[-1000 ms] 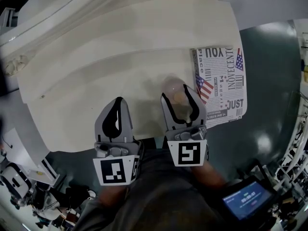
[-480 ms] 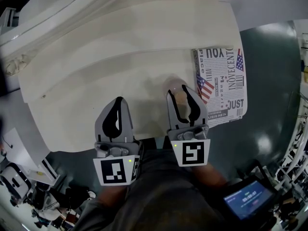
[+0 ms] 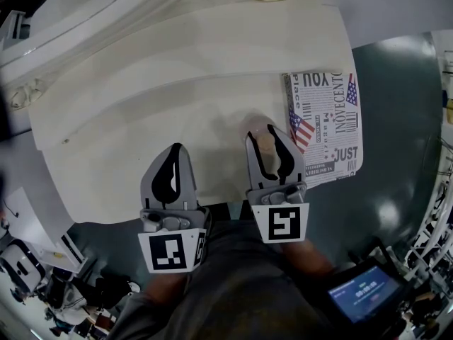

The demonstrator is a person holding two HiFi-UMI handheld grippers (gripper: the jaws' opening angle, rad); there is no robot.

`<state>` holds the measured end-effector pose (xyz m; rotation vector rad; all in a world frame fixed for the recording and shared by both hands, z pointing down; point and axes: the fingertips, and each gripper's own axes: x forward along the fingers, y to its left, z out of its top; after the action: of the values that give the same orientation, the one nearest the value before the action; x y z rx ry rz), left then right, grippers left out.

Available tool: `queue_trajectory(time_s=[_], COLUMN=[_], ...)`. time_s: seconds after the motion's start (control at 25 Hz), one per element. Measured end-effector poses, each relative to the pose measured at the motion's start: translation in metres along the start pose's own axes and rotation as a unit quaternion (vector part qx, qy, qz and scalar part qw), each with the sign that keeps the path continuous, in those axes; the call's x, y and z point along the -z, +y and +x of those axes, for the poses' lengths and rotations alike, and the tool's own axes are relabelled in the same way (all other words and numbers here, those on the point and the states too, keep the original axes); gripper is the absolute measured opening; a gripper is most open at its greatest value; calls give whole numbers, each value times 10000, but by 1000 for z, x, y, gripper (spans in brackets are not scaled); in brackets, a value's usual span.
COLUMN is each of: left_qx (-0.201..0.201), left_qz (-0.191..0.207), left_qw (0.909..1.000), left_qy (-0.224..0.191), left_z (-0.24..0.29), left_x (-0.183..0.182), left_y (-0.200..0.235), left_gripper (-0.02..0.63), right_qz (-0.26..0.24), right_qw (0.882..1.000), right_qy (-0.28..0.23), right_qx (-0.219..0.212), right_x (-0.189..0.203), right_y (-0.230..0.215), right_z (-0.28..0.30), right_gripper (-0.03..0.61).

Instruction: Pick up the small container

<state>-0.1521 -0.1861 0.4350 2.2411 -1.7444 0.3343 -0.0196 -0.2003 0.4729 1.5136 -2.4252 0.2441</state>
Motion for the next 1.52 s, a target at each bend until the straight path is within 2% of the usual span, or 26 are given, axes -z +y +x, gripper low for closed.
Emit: queue_trajectory(time_s=[0.2, 0.48, 0.92, 1.36, 1.52], left_qx=[-3, 5, -76, -267, -342], left_qz=[16, 39, 12, 77, 219], left_qw=[10000, 10000, 9993, 9963, 9940], left_qy=[12, -44, -367, -810, -1012], left_z=[-1, 0, -5, -25, -37], left_x=[-1, -6, -32, -77, -94], left_y=[-1, -2, -8, -2, -6], left_gripper=[14, 14, 14, 14, 14], right_qz=[33, 38, -86, -234, -246], right_qw=[9999, 10000, 9992, 9962, 9953], right_qy=[129, -29, -337, -760, -860], right_qx=[-16, -46, -174, -345, -372], right_x=[3, -9, -51, -108, -126], right_y=[-1, -5, -5, 3, 4], right_z=[1, 3, -4, -24, -35], right_gripper=[141, 141, 141, 141, 142])
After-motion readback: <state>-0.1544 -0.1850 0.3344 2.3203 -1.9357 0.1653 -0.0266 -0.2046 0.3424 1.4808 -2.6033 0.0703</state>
